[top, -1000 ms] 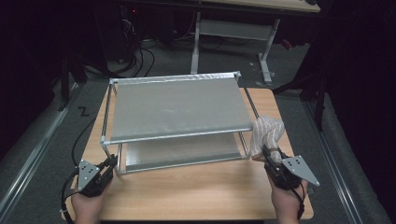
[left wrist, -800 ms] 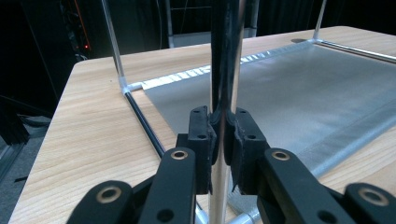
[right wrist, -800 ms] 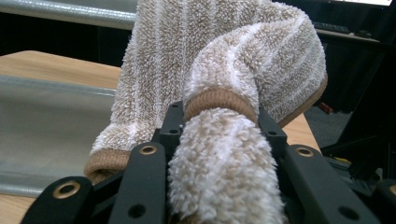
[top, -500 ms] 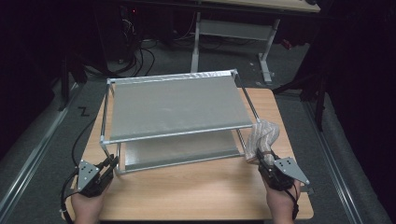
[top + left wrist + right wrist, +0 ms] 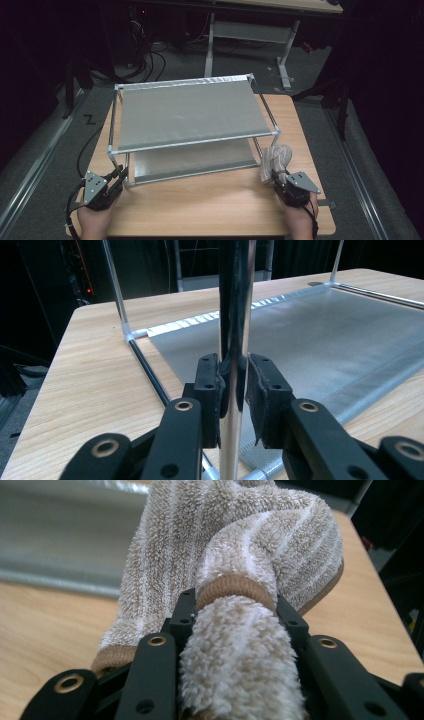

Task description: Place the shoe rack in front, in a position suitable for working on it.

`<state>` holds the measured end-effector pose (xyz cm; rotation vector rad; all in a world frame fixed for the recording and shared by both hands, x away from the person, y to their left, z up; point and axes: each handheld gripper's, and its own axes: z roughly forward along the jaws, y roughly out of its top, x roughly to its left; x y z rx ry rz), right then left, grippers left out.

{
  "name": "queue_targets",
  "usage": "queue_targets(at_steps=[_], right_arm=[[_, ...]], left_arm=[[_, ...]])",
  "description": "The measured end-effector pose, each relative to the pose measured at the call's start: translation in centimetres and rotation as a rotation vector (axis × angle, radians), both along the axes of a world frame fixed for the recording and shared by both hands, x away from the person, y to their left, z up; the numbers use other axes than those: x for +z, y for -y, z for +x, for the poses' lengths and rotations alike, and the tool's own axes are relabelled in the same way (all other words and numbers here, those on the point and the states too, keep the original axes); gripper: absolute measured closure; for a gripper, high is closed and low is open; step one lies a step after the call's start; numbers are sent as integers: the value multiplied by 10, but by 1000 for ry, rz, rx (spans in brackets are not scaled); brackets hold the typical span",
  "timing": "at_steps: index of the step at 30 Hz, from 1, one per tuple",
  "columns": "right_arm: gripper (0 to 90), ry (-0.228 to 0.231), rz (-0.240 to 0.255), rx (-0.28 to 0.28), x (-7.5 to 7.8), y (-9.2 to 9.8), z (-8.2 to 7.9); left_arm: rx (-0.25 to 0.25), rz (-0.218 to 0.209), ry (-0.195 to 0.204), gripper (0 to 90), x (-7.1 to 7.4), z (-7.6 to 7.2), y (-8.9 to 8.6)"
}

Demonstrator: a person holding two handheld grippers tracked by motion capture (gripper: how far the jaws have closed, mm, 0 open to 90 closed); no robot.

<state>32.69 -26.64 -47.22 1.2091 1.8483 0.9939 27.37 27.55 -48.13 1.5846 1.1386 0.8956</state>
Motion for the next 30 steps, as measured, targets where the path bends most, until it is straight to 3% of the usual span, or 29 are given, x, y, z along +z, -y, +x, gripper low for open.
queue_targets(at_steps=[8,17,22,30], right_arm=[[629,-108,-57,3,-15,5,7],[628,-171,-93,5,-19,11,6],[627,-175,-111,10,-19,15,4],[631,-163,-85,37,-6,16,-8]], left_arm=[[-7,-3,-2,733,0,2,1],[-8,-4,-5,729,-1,5,2],[-8,-8,-4,729,0,6,2],[-4,-11,-5,728,-1,8,3]])
